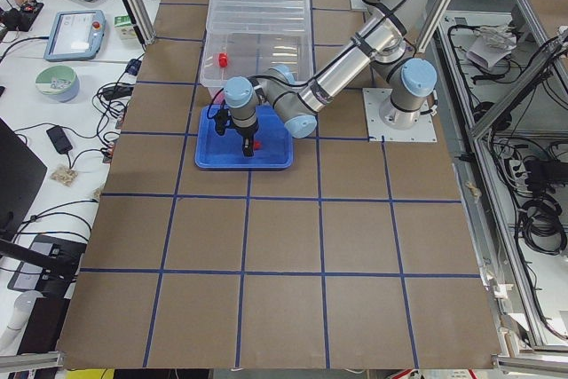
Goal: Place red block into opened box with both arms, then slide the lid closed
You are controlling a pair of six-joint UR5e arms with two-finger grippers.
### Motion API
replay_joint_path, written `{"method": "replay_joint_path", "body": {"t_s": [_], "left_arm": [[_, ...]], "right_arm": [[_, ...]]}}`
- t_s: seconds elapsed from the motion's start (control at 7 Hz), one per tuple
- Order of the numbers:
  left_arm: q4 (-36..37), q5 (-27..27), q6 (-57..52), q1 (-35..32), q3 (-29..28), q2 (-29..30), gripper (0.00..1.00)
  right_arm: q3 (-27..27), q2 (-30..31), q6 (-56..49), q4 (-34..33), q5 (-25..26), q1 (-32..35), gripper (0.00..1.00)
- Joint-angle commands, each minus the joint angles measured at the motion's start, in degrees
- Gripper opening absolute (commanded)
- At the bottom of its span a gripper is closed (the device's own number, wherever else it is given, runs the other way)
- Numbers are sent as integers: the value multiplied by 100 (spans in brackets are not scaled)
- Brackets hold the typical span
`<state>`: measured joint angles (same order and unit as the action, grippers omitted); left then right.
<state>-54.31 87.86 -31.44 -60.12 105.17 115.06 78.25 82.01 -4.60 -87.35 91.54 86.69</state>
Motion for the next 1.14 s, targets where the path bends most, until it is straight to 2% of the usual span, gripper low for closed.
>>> {"method": "replay_joint_path", "body": {"t_s": [0.0, 0.14, 0.29, 0.43, 0.57, 0.71, 0.86, 1.0], "left_arm": [[375, 20, -11, -70, -58, 174, 30], [360, 30, -20, -87, -50, 140, 10], [351, 47, -20, -96, -58, 26, 0], [247, 73, -20, -174, -137, -140, 0], [-511, 74, -20, -219, -477, -455, 0], [-1702, 74, -20, -263, -1089, -832, 0], [-2863, 108, 41, -533, -1748, -1080, 0], [-3605, 109, 790, -1032, -2164, -1326, 0]], "right_arm": [[-240, 8, 1350, 589, -30, 916, 100], [-31, 34, 1418, 553, 48, 1102, 100], [328, 278, 1418, 309, 66, 1087, 100], [784, 515, 1340, -180, 5, 991, 99], [1006, 666, 1087, -333, 13, 964, 98], [965, 693, 815, -361, 22, 920, 98], [886, 694, 760, -370, 5, 850, 100], [859, 702, 777, -361, -4, 771, 100]]}}
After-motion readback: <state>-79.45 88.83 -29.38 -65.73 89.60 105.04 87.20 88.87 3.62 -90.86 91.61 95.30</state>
